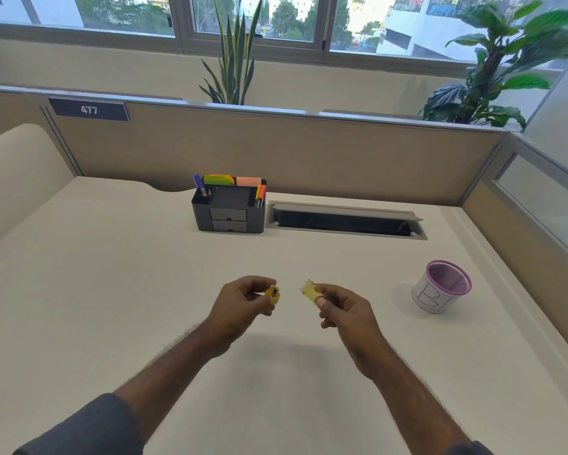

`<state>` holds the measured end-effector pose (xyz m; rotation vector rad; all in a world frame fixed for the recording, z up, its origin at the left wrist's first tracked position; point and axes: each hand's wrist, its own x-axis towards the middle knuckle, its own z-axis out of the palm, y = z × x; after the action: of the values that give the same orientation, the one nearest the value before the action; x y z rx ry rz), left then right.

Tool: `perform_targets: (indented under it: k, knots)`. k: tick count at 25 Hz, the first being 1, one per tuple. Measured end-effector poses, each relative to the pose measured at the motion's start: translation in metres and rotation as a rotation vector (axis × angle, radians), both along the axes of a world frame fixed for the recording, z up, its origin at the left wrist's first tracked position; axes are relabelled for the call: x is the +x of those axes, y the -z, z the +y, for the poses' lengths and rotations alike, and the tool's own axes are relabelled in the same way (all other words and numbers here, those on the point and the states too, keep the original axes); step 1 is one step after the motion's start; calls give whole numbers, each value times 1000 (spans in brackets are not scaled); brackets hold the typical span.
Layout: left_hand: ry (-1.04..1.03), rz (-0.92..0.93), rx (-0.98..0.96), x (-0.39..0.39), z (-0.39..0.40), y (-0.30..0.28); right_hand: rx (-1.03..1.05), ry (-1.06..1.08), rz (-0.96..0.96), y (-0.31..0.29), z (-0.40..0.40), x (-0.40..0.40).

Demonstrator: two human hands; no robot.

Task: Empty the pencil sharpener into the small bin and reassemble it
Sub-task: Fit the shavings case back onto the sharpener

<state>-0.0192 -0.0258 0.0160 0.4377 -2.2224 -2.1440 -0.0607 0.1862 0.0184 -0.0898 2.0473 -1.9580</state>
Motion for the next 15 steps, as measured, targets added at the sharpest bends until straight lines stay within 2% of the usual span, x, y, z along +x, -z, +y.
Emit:
perform_targets:
  k: [7,15]
  knots:
    - [215,41,-174,5,2,-20,-11,-51,37,-14,-7,5]
    - [90,70,59,7,6,-26,12,-86,60,-23,-11,11]
